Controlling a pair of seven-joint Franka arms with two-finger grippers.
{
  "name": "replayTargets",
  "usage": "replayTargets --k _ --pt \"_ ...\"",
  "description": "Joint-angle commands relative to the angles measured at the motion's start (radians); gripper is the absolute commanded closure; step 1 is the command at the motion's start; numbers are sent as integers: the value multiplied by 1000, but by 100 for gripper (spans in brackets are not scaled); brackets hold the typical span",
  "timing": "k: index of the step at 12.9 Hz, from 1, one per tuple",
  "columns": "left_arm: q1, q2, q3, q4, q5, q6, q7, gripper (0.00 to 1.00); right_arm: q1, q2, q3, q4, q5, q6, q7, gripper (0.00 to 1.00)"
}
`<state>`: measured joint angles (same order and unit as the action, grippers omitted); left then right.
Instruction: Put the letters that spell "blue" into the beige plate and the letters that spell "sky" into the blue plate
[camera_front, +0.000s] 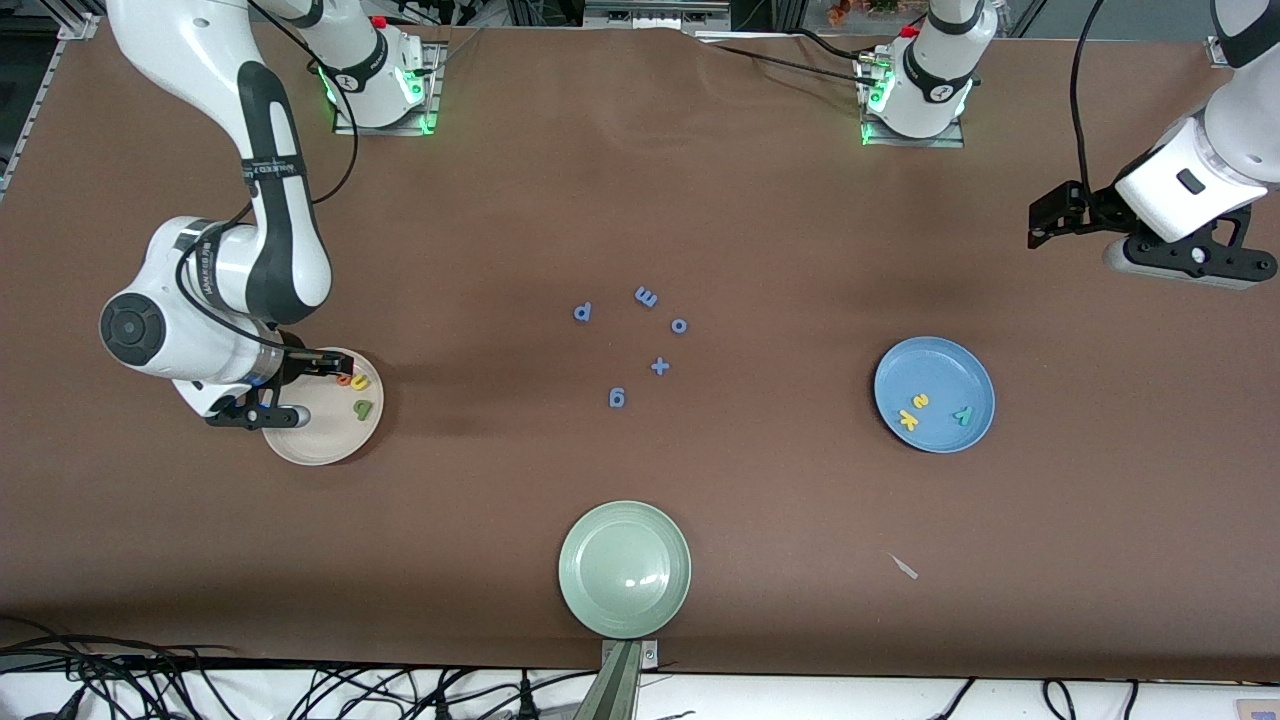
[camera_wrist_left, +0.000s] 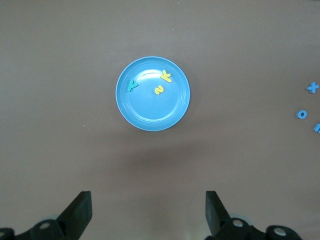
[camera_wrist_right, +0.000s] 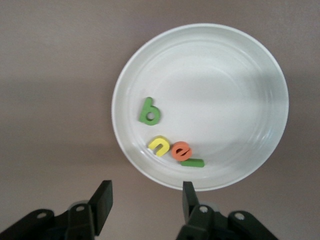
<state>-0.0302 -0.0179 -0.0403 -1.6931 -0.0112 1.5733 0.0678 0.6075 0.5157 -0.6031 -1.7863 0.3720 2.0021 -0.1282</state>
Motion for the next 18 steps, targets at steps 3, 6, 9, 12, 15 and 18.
replayTargets --k 3,6,9,12,15,18 --pt "0 -10 -1 12 25 -13 -5 0 3 -5 -13 185 -28 -190 88 33" --pt "0 -10 -1 12 25 -13 -5 0 5 -28 -35 254 -51 -284 93 28" --pt "0 -10 0 12 25 -13 -5 0 12 -25 -98 362 -51 -402 79 29" --pt "0 -10 0 12 25 -13 -5 0 5 -37 -106 396 -51 -430 68 29" --pt "-2 -10 0 12 25 -13 -5 0 -84 -114 -26 386 -77 -474 82 29" --pt "0 -10 0 12 25 -13 -5 0 -198 -212 97 335 -156 -493 116 29"
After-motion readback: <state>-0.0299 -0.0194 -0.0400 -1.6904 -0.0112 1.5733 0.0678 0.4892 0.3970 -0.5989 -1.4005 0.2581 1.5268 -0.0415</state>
